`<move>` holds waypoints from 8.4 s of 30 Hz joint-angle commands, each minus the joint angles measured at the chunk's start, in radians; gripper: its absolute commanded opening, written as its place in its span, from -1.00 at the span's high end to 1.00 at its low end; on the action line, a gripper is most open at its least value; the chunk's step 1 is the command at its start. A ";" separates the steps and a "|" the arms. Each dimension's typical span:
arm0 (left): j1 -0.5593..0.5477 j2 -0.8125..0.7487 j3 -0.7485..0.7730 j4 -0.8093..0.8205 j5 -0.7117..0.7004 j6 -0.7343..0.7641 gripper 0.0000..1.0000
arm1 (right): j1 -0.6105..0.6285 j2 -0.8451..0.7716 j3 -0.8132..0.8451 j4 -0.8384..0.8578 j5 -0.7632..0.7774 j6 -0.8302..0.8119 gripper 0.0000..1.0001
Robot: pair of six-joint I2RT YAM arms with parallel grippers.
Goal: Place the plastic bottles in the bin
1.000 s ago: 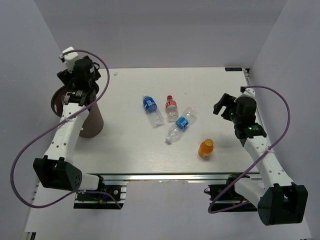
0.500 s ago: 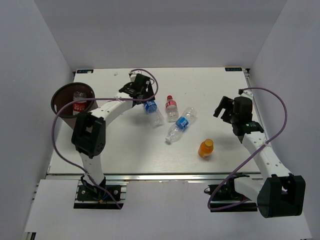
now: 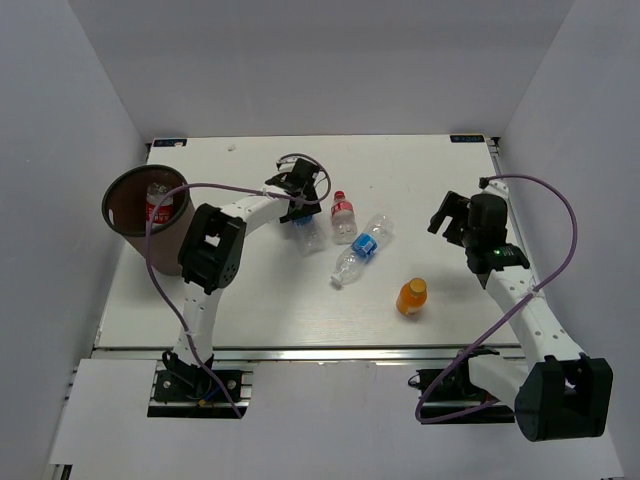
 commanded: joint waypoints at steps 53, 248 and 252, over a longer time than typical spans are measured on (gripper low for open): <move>0.421 -0.965 -0.420 0.289 -0.017 0.377 -0.96 | 0.226 -0.093 0.069 -0.135 0.039 -0.104 -0.79; -0.128 -0.618 -0.477 0.559 0.811 0.276 0.73 | 0.425 0.025 0.209 0.112 0.119 0.216 -0.79; -0.006 -0.727 -0.498 0.453 0.639 0.257 0.83 | 0.376 -0.022 0.250 0.014 0.278 0.179 -0.79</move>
